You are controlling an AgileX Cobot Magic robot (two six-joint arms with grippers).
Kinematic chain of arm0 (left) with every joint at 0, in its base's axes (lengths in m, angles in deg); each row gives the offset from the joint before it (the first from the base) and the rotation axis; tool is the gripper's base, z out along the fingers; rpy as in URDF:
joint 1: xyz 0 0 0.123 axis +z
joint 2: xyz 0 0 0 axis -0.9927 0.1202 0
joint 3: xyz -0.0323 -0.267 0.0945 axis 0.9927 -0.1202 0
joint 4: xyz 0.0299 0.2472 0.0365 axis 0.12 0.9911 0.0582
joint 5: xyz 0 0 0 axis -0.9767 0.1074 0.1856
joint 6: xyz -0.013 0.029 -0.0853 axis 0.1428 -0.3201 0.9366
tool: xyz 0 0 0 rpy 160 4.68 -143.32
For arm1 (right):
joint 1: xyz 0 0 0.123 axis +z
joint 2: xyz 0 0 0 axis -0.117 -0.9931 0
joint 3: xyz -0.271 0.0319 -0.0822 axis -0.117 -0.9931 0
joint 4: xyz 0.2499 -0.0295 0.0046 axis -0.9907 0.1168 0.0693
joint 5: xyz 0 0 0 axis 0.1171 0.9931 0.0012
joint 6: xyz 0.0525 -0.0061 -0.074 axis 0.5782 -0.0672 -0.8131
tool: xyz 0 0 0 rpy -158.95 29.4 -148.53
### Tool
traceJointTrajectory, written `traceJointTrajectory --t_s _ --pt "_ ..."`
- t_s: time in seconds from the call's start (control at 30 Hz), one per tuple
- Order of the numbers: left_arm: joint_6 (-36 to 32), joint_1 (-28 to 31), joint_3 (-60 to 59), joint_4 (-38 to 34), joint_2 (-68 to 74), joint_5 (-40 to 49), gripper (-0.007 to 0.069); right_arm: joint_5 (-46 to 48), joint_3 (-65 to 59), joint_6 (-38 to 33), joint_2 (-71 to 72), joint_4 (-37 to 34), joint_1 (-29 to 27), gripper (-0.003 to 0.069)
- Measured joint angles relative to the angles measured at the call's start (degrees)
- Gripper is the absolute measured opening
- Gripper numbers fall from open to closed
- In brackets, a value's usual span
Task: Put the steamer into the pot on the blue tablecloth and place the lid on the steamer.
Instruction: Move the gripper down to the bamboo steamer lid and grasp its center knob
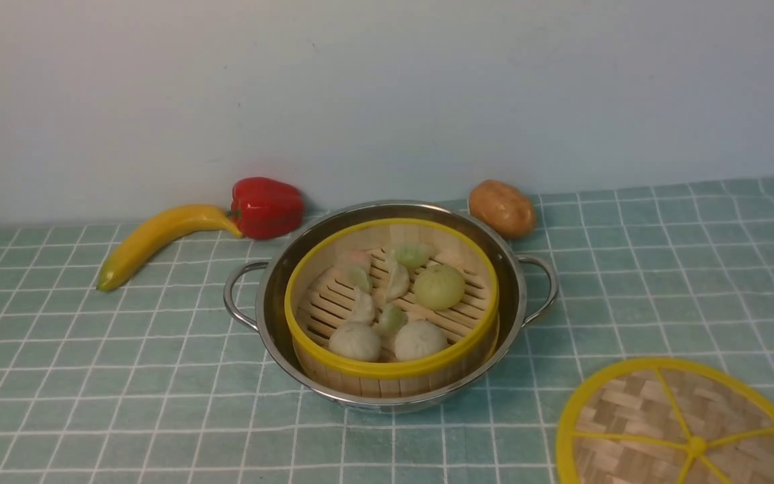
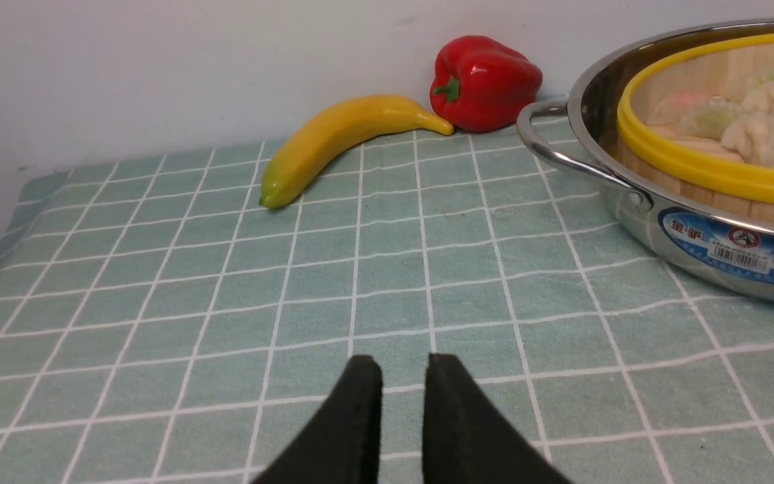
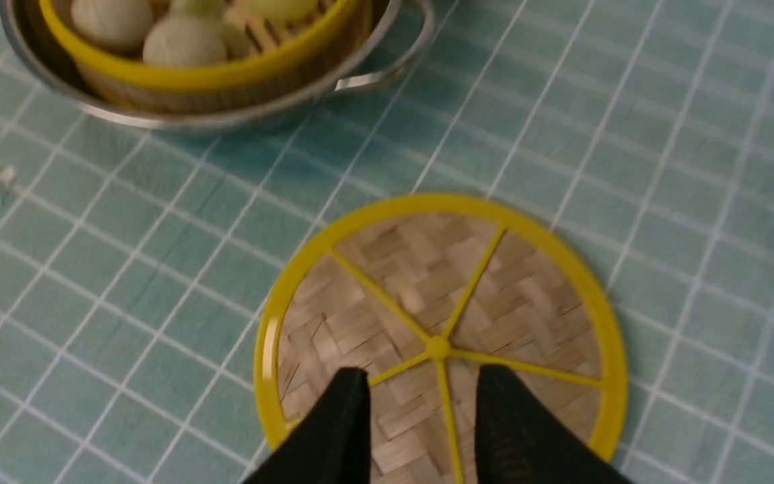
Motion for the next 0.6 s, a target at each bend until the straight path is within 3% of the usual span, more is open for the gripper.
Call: traceJointTrajectory --t_s 0.23,0.6 --pt "0.0 0.0 0.0 0.0 0.0 0.0 0.0108 -2.8 0.0 -0.4 -21.6 0.8 4.1 0.0240" --pt "0.0 0.0 0.0 0.0 0.0 0.0 0.0136 -6.7 0.0 2.4 -35.9 6.3 8.1 0.0240"
